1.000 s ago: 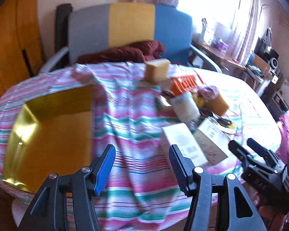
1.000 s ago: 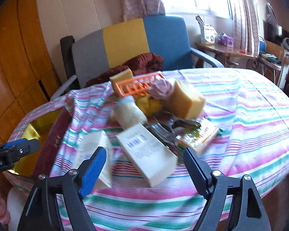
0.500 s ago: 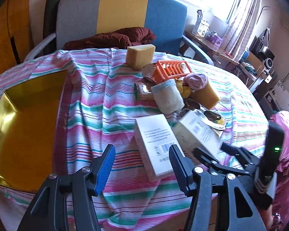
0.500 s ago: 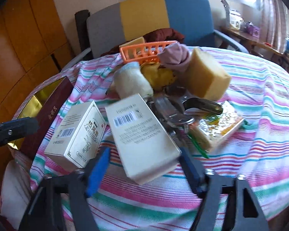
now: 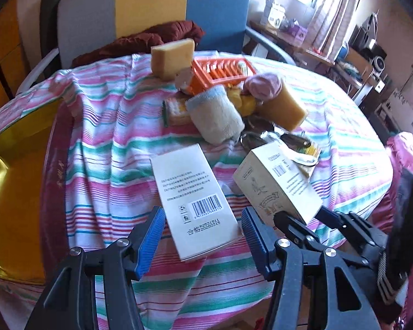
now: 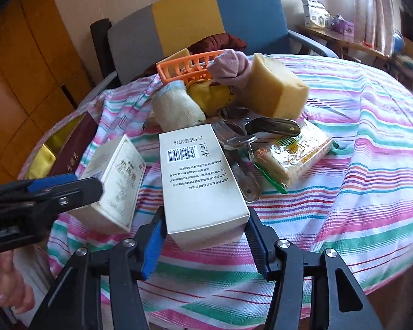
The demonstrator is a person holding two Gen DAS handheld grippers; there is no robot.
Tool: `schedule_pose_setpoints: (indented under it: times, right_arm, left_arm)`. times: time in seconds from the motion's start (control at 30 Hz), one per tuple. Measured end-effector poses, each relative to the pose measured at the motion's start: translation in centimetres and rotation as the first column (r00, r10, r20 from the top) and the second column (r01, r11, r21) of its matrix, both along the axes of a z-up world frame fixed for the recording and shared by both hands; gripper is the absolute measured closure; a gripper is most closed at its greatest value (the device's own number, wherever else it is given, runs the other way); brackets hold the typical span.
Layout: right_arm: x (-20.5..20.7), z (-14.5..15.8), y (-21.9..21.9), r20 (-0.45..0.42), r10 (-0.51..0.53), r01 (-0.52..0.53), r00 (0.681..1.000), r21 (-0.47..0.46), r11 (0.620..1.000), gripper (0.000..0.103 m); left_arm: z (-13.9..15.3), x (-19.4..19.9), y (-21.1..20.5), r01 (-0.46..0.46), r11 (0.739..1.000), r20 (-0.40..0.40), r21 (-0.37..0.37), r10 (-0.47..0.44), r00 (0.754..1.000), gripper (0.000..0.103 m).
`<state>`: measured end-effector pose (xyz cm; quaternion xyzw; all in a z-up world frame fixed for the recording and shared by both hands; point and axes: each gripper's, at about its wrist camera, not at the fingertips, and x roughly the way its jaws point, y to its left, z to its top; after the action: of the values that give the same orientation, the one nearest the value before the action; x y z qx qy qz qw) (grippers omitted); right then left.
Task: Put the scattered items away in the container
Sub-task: 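Grasp a white barcode box with the right tool while the left tool grasps another white box, then carry both white boxes into the gold tin and set them down side by side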
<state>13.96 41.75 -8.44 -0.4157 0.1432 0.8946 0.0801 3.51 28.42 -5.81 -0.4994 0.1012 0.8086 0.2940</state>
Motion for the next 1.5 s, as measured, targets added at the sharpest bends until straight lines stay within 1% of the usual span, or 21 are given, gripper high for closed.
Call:
schedule_pose_setpoints:
  times: [0.13, 0.2, 0.3, 0.33, 0.4, 0.57, 0.67, 0.77, 0.93, 1.13, 1.3, 1.37, 1.5]
  right_arm:
    - [-0.2, -0.1, -0.7, -0.003, 0.018, -0.018, 1.000, 0.016, 1.000, 0.047]
    - [-0.3, -0.1, -1.0, -0.001, 0.026, -0.026, 1.000, 0.025, 0.999, 0.047]
    - [-0.5, -0.2, -1.4, -0.001, 0.038, -0.038, 0.999, 0.027, 0.999, 0.047]
    - [-0.5, -0.2, -1.5, 0.000, 0.040, -0.040, 0.999, 0.026, 0.999, 0.047]
    - [-0.6, -0.2, -1.7, 0.003, 0.044, -0.044, 0.999, 0.031, 0.999, 0.048]
    - [-0.7, -0.1, -1.9, 0.009, 0.029, -0.029, 1.000, 0.024, 0.999, 0.048]
    - [-0.8, 0.0, -1.7, 0.014, 0.011, -0.011, 1.000, -0.005, 1.000, 0.049]
    - [-0.9, 0.4, -1.8, 0.014, 0.004, -0.003, 1.000, -0.027, 1.000, 0.049]
    - [-1.4, 1.5, -2.7, -0.001, 0.013, -0.013, 1.000, -0.016, 1.000, 0.049]
    - [-2.5, 3.2, -4.1, -0.024, 0.029, -0.029, 0.999, 0.003, 1.000, 0.050]
    - [-3.3, 5.2, -5.1, -0.068, 0.030, -0.031, 0.997, -0.003, 1.000, 0.050]
    - [-3.9, 5.9, -5.9, -0.081, 0.043, -0.043, 0.996, 0.003, 0.999, 0.050]
    - [-5.8, 7.4, -8.3, -0.106, 0.099, -0.100, 0.989, -0.006, 0.995, 0.050]
  left_arm:
    - [-1.1, -0.2, 0.0, -0.014, 1.000, -0.024, -0.027, 0.013, 1.000, 0.044]
    - [-1.7, -0.6, -0.5, -0.025, 0.999, -0.011, -0.024, 0.025, 1.000, 0.049]
    - [-2.2, -1.2, -1.5, -0.048, 0.998, 0.018, 0.035, 0.048, 0.999, 0.052]
    - [-2.3, -1.4, -2.0, -0.057, 0.996, 0.019, 0.062, 0.056, 0.998, 0.052]
    - [-2.3, -1.7, -2.5, -0.067, 0.994, 0.012, 0.081, 0.066, 0.998, 0.052]
    - [-2.6, -1.3, -2.7, -0.023, 0.999, -0.058, 0.035, 0.025, 0.998, 0.052]
    - [-2.2, -0.8, -2.6, 0.001, 1.000, -0.101, 0.003, 0.000, 0.995, 0.053]
    - [-1.3, -0.5, -2.7, 0.011, 1.000, -0.136, -0.013, -0.012, 0.991, 0.053]
    - [0.1, -0.6, -3.6, -0.001, 1.000, -0.167, -0.016, -0.002, 0.986, 0.053]
    - [1.1, -1.2, -5.7, -0.049, 0.999, -0.170, -0.014, 0.046, 0.984, 0.053]
    - [2.1, -2.1, -8.2, -0.099, 0.995, -0.169, 0.003, 0.098, 0.981, 0.053]
    - [2.5, -2.4, -9.2, -0.120, 0.993, -0.174, 0.006, 0.120, 0.977, 0.053]
    - [3.2, -3.4, -11.7, -0.169, 0.986, -0.176, 0.005, 0.167, 0.970, 0.053]
